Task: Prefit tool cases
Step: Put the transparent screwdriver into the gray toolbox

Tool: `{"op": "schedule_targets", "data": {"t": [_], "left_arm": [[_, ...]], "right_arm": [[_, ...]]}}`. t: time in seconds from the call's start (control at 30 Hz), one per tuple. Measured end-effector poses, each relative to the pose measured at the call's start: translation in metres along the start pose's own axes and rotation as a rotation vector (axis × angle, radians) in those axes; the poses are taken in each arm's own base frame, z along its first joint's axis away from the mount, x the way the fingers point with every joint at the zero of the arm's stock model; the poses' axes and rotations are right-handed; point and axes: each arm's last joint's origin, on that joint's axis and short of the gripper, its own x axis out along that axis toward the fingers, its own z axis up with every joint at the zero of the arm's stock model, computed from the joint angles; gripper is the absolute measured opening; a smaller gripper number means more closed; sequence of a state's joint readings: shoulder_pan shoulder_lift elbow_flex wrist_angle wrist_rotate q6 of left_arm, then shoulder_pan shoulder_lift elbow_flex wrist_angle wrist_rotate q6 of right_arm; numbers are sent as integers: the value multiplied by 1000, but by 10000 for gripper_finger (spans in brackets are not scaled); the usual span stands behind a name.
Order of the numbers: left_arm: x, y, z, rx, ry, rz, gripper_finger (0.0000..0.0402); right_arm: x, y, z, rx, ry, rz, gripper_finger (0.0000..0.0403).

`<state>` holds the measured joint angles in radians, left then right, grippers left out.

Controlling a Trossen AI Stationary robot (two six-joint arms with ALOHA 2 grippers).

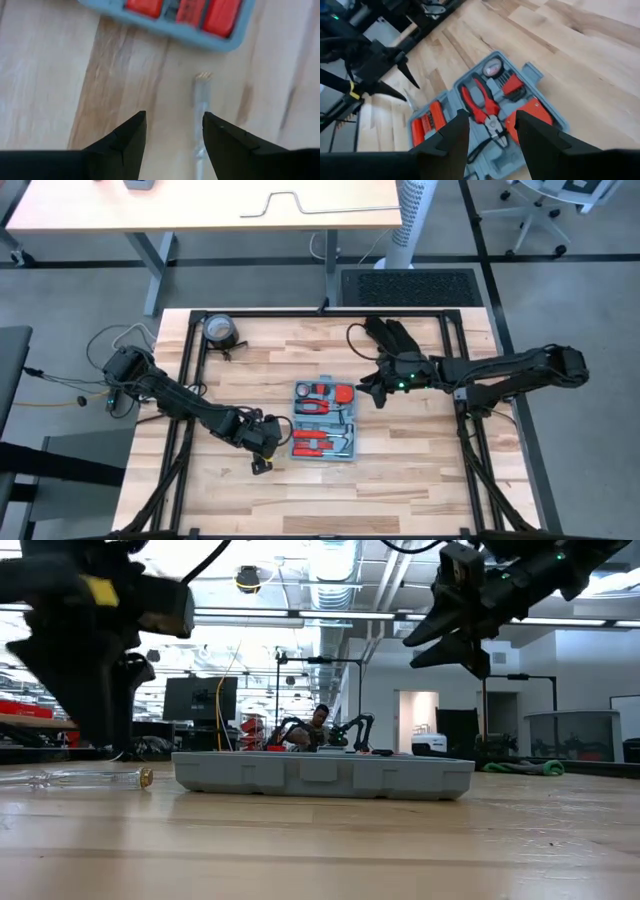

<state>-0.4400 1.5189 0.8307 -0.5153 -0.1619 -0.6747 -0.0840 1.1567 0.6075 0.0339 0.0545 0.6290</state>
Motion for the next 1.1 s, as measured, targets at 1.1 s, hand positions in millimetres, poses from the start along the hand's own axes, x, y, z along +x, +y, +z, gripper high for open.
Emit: {"op": "schedule_targets", "data": {"t": [1.1], "left_arm": [[-7,-22,-11,-72,-88,22,182]], "right_arm": [[-2,4,-9,-5,53,-13,169]]}}
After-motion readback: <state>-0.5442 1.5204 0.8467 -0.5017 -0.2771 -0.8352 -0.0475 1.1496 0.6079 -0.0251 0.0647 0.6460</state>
